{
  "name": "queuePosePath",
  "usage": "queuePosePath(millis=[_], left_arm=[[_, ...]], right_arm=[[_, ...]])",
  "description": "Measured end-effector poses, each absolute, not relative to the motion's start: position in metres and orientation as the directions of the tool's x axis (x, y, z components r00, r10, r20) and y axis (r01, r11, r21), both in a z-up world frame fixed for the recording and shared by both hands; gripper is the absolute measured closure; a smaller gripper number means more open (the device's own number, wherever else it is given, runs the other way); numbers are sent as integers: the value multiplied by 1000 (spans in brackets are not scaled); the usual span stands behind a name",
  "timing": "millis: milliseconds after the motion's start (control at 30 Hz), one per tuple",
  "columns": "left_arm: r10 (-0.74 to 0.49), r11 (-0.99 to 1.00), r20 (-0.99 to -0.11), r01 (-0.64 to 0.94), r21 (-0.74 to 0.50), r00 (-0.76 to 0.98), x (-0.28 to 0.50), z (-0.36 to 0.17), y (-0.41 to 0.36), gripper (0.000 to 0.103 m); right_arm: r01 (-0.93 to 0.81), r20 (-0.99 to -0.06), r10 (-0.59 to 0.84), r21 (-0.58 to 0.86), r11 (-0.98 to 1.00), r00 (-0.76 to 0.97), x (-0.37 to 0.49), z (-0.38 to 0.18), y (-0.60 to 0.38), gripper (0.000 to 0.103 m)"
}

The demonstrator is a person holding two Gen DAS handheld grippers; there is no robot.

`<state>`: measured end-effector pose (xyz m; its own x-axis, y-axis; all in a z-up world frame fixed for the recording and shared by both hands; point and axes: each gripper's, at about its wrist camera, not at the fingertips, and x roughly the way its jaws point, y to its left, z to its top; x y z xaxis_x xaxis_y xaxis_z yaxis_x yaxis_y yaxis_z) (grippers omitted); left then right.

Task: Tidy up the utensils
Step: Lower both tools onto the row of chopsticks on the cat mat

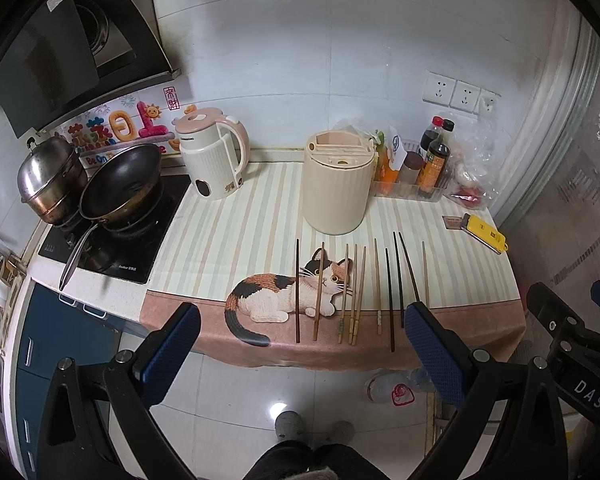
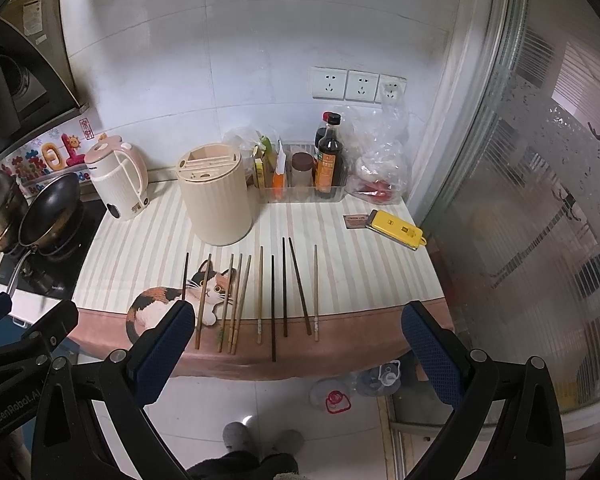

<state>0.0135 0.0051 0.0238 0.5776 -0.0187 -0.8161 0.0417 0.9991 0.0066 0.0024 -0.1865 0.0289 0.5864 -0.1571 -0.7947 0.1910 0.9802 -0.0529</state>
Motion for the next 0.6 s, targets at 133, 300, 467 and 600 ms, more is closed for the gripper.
queuePosePath(millis=[133, 300, 467, 600], left_arm=[[-6, 999, -806, 30, 15, 592, 17, 21, 5, 0], [130, 991, -738, -54, 126, 662, 46, 6, 1, 0], [222, 975, -746, -129, 182, 627, 82, -35, 7, 0], [275, 960, -771, -118, 254, 575, 114, -82, 9, 0]], right_arm=[[203, -790, -157, -42, 978, 593, 6, 27, -195, 0], [215, -768, -134, 5, 977, 626, 24, 6, -214, 0], [197, -796, -124, -6, 980, 592, 58, -40, -225, 0], [191, -844, -86, 19, 981, 529, 93, -92, -230, 2]])
